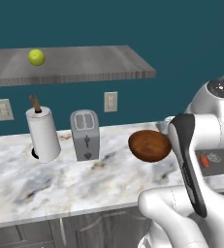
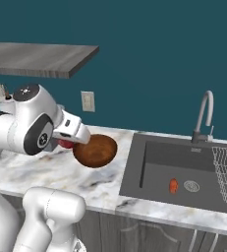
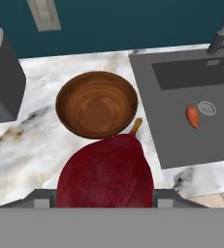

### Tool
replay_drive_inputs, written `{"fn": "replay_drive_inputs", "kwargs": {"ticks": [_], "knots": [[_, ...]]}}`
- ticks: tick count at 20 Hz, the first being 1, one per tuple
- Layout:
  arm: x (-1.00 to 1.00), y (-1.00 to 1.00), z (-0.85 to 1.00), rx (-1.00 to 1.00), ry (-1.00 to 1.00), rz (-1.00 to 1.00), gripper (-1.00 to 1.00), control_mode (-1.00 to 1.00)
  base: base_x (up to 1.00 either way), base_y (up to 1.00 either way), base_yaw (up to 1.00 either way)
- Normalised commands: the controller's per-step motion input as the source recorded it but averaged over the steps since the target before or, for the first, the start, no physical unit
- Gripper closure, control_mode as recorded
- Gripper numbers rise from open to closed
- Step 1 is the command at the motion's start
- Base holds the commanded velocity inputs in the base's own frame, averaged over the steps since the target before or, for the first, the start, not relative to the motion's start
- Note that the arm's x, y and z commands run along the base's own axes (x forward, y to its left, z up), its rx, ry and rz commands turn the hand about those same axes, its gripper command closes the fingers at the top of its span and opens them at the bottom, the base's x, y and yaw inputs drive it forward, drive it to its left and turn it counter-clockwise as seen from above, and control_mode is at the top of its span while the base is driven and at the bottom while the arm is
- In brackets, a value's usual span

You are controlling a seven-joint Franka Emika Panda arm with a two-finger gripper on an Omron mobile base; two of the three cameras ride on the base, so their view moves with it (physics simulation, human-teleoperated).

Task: Pick the pears from the cabinet and place them in one bowl. Pick the sweet potato from the sink and place it in the other bowl.

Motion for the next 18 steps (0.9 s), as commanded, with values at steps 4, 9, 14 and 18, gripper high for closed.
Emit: {"fn": "replay_drive_inputs", "kwargs": {"ticks": [4,9,14,18], "knots": [[0.14,-0.17,-0.72,0.01,-0.08,0.0,1.0,-1.0,0.0,0.0,0.0],[0.16,-0.1,-0.67,0.05,-0.03,0.04,1.0,-1.0,0.0,0.0,0.0],[0.36,-0.02,-0.21,0.01,-0.01,0.03,1.0,-1.0,0.0,0.0,0.0],[0.51,0.0,0.07,0.0,0.18,0.0,1.0,-1.0,0.0,0.0,0.0]]}}
